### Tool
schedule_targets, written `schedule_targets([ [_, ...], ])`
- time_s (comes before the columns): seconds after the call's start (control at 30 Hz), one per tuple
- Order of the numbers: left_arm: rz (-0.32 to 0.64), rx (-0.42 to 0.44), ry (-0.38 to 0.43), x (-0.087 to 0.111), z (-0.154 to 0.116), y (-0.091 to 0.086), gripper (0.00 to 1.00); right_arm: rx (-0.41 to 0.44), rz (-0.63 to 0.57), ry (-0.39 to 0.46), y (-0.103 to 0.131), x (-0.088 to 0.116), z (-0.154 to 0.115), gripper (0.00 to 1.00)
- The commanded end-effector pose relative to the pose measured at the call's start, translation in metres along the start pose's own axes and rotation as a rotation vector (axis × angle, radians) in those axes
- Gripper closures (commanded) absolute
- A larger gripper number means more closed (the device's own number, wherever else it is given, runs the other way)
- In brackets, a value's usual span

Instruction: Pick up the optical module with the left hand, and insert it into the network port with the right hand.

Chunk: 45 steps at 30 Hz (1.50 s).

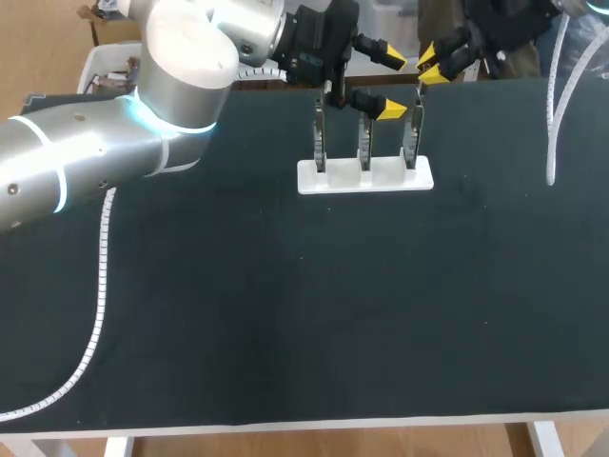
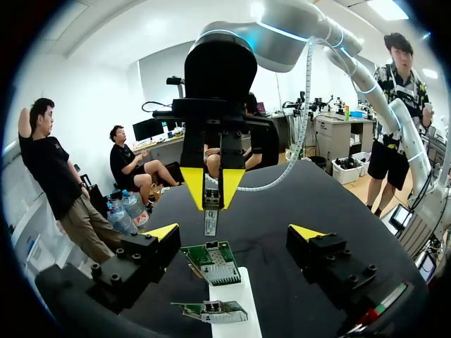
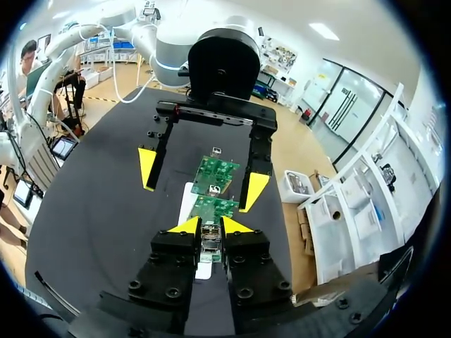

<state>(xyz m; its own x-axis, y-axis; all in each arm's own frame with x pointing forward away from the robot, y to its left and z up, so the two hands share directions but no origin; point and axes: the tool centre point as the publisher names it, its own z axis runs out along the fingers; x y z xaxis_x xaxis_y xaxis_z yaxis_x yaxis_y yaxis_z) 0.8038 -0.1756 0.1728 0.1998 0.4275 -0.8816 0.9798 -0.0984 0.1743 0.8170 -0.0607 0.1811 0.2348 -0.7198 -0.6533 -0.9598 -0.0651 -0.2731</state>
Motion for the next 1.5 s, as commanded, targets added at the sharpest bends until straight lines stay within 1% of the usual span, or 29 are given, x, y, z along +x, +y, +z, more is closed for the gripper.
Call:
schedule_targets([
  [0.03,-0.001,0.0,0.004,-0.001,0.0,0.0,0.0,0.003,0.001,0.0,0.001,0.0,0.0,1.0],
  [0.5,-0.001,0.0,0.004,-0.001,0.0,0.0,0.0,-0.029,0.016,-0.029,-0.002,0.01,0.008,1.0],
  [1.03,-0.001,0.0,0.004,-0.001,0.0,0.0,0.0,-0.052,0.006,-0.031,-0.01,0.012,0.013,1.0],
  [1.5,-0.001,0.0,0.004,-0.001,0.0,0.0,0.0,-0.061,0.014,-0.032,-0.008,0.013,0.016,1.0],
])
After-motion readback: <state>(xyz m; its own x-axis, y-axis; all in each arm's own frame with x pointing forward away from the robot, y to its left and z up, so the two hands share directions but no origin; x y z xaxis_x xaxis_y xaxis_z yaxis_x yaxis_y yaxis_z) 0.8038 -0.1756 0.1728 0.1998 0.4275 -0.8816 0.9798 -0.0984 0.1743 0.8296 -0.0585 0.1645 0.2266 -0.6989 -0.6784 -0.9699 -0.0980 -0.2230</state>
